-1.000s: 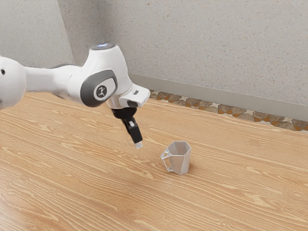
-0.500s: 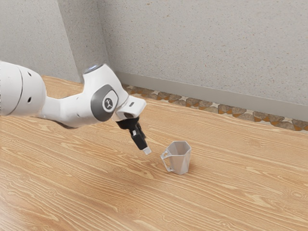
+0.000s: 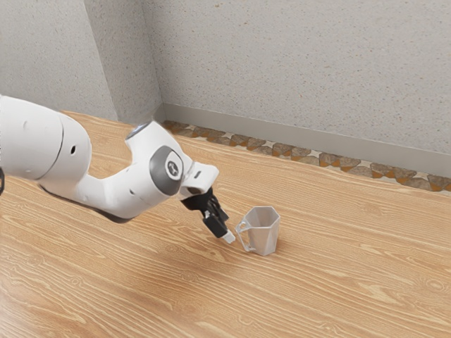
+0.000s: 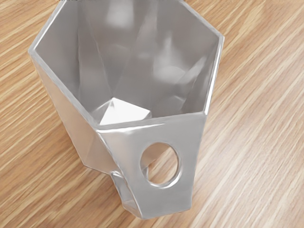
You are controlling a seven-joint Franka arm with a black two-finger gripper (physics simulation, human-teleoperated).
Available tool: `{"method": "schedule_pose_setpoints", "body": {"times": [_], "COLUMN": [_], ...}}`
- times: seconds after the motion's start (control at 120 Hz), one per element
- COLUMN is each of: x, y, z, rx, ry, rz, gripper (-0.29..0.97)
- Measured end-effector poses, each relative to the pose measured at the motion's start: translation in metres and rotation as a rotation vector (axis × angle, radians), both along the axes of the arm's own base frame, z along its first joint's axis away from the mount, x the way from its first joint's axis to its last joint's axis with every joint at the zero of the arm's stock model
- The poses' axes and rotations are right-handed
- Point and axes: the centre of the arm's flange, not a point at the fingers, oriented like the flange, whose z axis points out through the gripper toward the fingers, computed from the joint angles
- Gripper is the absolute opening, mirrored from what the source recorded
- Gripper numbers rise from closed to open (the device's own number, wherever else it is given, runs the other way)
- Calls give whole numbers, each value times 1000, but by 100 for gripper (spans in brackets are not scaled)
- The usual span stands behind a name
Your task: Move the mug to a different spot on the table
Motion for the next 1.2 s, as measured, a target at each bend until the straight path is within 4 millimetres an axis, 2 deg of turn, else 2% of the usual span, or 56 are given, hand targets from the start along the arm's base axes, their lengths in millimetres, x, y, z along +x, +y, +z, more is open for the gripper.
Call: {"method": "schedule_pose_setpoints", "body": {"times": [0.208,0.383,0.575,0.867,1.2], "x": [-2,-3,-8,-12,-1], "y": [-5,1,-18,-12,-14], "z": [-12,-26,-34,-64,-67], "rx": [-87,-121,-153,-114,-107], "ry": [-20,-29,-47,-32,-52], "rz": [52,91,96,113,107], "gripper": [68,68,68,68,66]}}
